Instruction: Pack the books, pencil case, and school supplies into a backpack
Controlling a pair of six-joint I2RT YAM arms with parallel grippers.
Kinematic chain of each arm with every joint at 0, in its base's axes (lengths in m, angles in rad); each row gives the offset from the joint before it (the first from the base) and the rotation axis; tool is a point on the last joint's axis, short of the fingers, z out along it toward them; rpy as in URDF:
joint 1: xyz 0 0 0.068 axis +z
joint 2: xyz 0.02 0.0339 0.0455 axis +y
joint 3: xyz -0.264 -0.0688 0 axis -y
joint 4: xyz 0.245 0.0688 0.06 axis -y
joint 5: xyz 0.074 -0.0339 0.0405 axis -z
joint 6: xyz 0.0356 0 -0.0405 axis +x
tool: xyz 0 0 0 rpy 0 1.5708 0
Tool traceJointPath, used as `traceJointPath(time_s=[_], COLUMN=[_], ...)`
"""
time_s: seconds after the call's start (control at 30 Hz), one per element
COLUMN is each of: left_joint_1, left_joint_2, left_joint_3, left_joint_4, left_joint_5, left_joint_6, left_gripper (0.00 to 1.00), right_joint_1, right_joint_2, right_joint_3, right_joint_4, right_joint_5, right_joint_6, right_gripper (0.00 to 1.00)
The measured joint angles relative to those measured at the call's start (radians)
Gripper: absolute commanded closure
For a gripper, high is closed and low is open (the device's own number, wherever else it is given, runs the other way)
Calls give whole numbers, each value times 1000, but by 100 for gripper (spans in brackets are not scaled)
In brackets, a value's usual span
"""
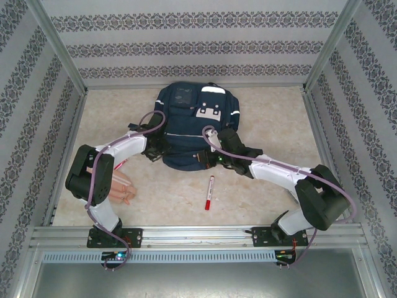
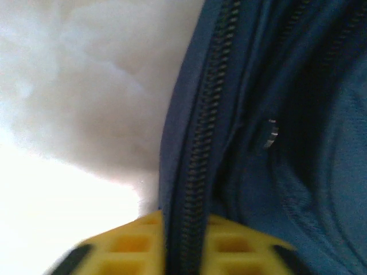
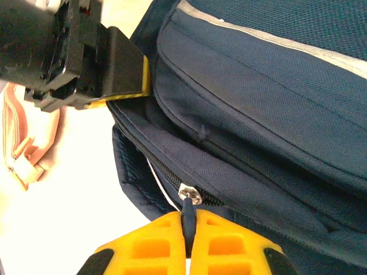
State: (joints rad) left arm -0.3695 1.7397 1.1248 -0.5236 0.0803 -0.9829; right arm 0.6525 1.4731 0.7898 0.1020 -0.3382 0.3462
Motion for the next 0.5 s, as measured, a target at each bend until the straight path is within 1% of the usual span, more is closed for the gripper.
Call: traceJointPath(time_s=[0.17, 0.33, 0.5], left_joint_1=[23, 53, 91], left_joint_2=[0, 0, 0], left_joint_3=[23, 26, 29], left_joint_4=[-20, -22, -21], left_joint_5=[1, 35, 68], left_joint_6=[34, 45, 75], left_gripper=[100, 100, 100], right_joint_1=[7, 7, -56], right_joint_2=[-21, -58, -68], right_joint_3=[-40, -116, -173], right_joint_4=[20, 39, 55], right_joint_5=[50, 157, 257], right_joint_6=[-61, -84, -76], right_gripper=[100, 100, 100])
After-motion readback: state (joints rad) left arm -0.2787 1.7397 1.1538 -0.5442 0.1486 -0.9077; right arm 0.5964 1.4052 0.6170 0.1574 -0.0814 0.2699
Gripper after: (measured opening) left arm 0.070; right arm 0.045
